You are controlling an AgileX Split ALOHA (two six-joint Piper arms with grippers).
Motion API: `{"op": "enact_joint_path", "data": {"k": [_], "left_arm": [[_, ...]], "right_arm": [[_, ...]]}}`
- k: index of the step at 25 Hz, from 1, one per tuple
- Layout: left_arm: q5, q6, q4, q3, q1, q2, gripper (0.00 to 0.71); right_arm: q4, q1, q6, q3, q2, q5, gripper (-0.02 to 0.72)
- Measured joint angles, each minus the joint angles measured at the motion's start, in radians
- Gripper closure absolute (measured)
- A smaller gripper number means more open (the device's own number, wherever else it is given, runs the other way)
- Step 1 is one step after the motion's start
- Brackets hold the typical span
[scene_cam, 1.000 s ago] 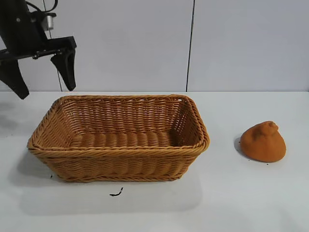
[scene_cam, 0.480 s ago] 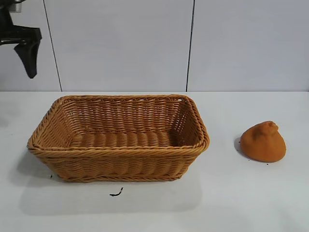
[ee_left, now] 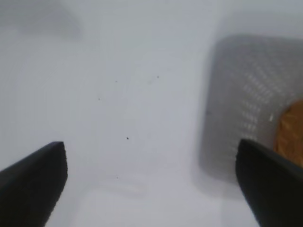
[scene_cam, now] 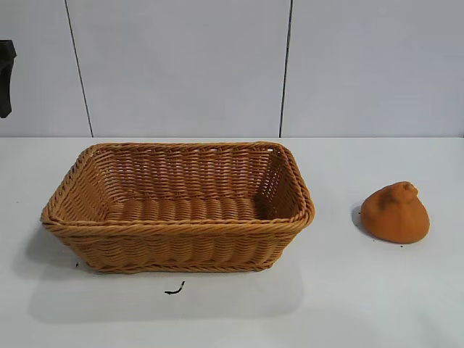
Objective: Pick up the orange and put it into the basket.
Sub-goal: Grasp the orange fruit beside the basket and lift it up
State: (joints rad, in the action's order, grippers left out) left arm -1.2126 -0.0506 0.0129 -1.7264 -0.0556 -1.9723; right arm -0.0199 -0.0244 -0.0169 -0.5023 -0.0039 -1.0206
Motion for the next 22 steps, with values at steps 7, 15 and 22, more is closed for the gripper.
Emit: {"op": "enact_joint_path", "data": {"k": [7,15,22], "left_arm": [[0.000,0.011,0.000,0.234,0.000,0.221,0.016],[0.000,0.040,0.000,0.563,0.000,0.554,0.016],[0.034,0.044,0.000,0.789,0.000,0.830,0.016]], "right_arm": [[0.000,0.000,0.000,0.000,0.000,0.000,0.093],[0.000,0.000,0.000,0.000,0.000,0.000,0.093],[0.000,0.000,0.000,0.000,0.000,-0.001,0.093]]}}
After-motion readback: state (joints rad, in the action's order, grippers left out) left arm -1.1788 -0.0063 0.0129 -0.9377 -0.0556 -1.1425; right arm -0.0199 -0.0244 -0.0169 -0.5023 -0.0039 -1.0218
